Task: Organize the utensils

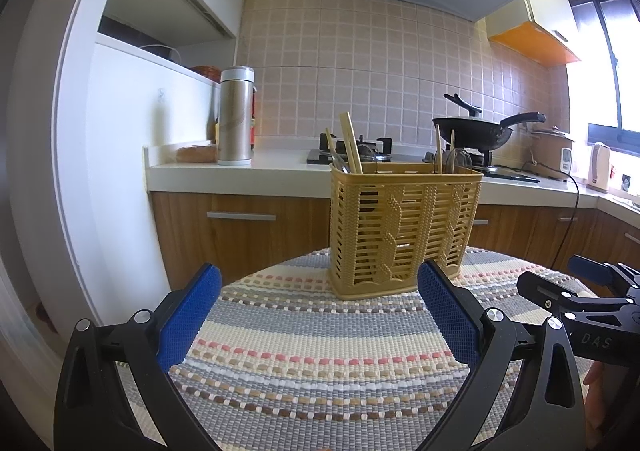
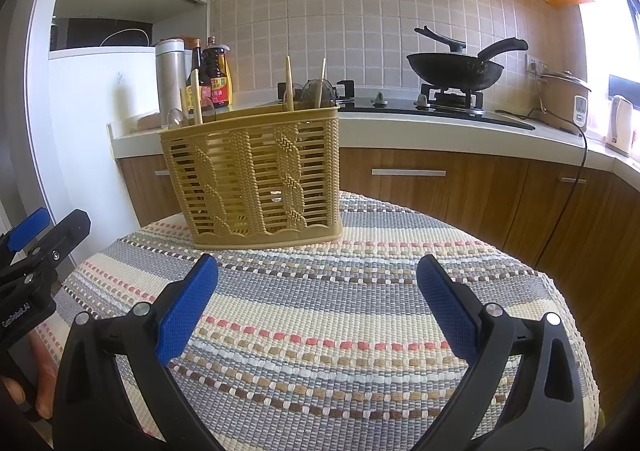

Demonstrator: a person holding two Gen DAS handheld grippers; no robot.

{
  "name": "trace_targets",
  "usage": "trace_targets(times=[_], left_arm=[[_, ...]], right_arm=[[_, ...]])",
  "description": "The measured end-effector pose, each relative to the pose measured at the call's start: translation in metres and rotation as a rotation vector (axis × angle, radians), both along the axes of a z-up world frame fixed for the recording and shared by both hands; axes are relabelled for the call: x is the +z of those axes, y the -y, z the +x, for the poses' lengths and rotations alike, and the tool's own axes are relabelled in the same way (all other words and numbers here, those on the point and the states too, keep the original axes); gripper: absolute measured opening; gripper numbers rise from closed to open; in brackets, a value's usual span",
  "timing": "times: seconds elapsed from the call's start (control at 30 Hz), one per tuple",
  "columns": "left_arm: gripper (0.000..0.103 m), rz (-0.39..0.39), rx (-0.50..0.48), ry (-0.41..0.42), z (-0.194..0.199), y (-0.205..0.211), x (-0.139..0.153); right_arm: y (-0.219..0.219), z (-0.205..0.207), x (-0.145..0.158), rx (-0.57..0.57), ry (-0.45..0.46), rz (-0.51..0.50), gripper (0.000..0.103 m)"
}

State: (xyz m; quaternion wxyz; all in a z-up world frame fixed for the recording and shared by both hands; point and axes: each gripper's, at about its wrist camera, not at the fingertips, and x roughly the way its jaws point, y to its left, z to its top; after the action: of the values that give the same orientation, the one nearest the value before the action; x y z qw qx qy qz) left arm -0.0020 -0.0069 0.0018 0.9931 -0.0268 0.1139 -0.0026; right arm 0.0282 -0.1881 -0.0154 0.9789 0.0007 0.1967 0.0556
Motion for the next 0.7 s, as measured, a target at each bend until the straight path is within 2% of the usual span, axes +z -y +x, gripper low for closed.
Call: trace_targets(times=[0.7], left_arm=[[0.095,0.001,0.0,-0.002,-0.0006,0.0023,-0.0002]], right_arm=[[-0.0006,-0.0005,-0.0007,0.0,0.001,-0.004,0.095]])
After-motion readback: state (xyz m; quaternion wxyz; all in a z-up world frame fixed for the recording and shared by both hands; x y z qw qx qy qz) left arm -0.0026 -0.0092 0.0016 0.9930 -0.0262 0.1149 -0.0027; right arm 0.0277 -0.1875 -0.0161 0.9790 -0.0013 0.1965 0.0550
